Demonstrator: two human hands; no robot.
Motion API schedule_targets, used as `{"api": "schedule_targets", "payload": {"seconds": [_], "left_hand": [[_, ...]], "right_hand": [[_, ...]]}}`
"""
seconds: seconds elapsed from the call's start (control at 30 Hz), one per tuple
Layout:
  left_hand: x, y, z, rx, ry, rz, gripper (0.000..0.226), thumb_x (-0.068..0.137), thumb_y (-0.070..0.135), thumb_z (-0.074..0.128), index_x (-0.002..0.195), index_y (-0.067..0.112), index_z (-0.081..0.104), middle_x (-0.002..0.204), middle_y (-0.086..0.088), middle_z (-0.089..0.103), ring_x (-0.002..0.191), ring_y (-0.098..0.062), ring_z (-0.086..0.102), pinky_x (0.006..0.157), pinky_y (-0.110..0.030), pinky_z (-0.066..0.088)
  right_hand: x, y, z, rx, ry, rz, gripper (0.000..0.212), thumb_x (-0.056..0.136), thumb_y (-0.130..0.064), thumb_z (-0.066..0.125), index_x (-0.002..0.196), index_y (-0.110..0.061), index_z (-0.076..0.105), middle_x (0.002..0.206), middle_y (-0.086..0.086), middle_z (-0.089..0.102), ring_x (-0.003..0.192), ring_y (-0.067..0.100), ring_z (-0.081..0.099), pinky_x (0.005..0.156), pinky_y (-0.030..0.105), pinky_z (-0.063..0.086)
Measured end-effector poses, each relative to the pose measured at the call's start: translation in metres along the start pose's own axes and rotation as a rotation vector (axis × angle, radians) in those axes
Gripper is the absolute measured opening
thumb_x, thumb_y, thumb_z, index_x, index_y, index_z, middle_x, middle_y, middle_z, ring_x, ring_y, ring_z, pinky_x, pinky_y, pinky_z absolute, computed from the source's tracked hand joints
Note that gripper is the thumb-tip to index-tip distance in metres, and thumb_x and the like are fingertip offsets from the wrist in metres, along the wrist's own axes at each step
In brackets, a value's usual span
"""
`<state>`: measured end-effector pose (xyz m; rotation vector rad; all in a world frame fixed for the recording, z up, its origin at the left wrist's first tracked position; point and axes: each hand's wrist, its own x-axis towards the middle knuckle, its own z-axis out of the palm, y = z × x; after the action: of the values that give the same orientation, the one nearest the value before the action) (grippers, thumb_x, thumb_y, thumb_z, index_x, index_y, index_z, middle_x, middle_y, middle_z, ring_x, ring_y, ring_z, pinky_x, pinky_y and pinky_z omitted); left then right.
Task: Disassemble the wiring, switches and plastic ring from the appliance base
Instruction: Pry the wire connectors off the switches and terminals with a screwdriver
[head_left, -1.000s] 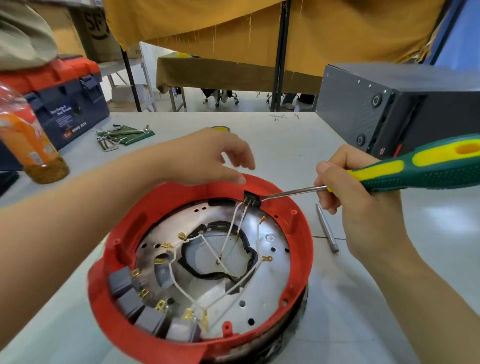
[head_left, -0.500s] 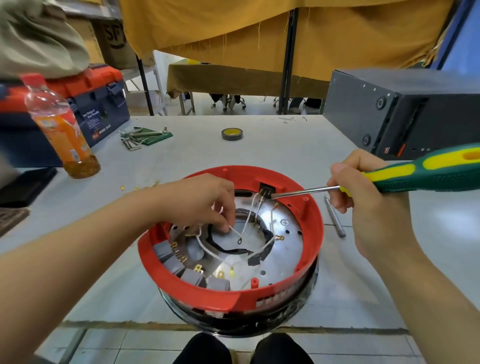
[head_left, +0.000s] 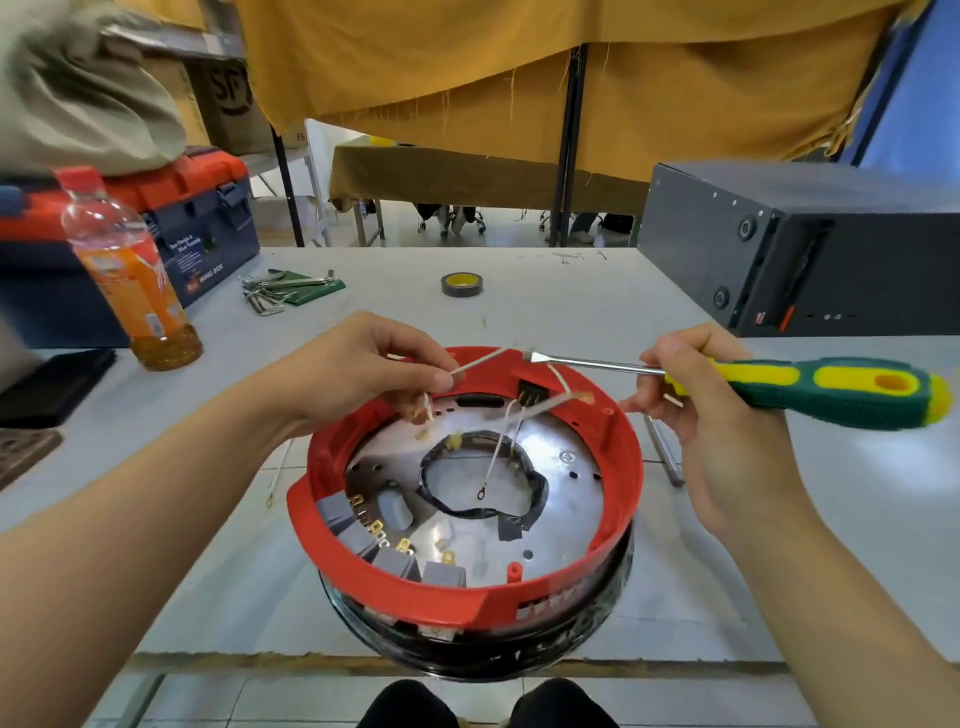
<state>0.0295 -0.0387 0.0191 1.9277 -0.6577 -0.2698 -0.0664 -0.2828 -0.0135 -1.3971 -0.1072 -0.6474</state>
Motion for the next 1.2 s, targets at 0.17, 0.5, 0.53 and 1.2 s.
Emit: {"api": "schedule_targets", "payload": {"seconds": [0.17, 0.5, 0.53, 1.2], "left_hand": [[-0.011, -0.002, -0.019, -0.062, 0.226, -0.016, 0.007, 0.074, 0.009, 0.072, 0.075, 0.015, 0.073, 0.064, 0.001, 0.066, 0.054, -0.005, 0.057, 0.051, -0.013, 0.046], [-0.075, -0.046, -0.081, -0.173, 0.762, -0.113, 0.009, 0.082, 0.004, 0.066, 0.084, 0.010, 0.072, 0.072, 0.000, 0.073, 0.066, -0.008, 0.069, 0.061, -0.012, 0.052], [-0.081, -0.052, -0.085, -0.137, 0.770, -0.146, 0.009, 0.082, 0.005, 0.066, 0.084, 0.012, 0.072, 0.073, 0.000, 0.074, 0.067, -0.007, 0.069, 0.061, -0.011, 0.052], [-0.111, -0.097, -0.101, 0.594, 0.455, -0.466, 0.009, 0.083, 0.014, 0.071, 0.088, 0.021, 0.073, 0.078, 0.009, 0.068, 0.071, 0.000, 0.060, 0.058, -0.004, 0.040]], "right_hand": [[0.003, 0.005, -0.001, -0.001, -0.076, 0.003, 0.019, 0.085, -0.016, 0.061, 0.066, -0.023, 0.061, 0.059, -0.003, 0.056, 0.062, 0.012, 0.057, 0.084, 0.047, 0.051], [0.015, 0.021, 0.014, -0.067, -0.124, 0.058, 0.031, 0.066, -0.043, 0.065, 0.064, -0.012, 0.059, 0.055, 0.002, 0.056, 0.058, 0.017, 0.052, 0.056, 0.017, 0.046], [0.016, 0.023, 0.014, -0.064, -0.111, 0.067, 0.030, 0.066, -0.043, 0.065, 0.064, -0.013, 0.059, 0.054, 0.001, 0.056, 0.058, 0.017, 0.053, 0.055, 0.016, 0.046], [0.019, 0.030, 0.016, -0.042, -0.096, 0.037, 0.030, 0.090, -0.017, 0.051, 0.062, -0.014, 0.060, 0.048, 0.000, 0.054, 0.048, 0.010, 0.055, 0.045, 0.010, 0.042]]}}
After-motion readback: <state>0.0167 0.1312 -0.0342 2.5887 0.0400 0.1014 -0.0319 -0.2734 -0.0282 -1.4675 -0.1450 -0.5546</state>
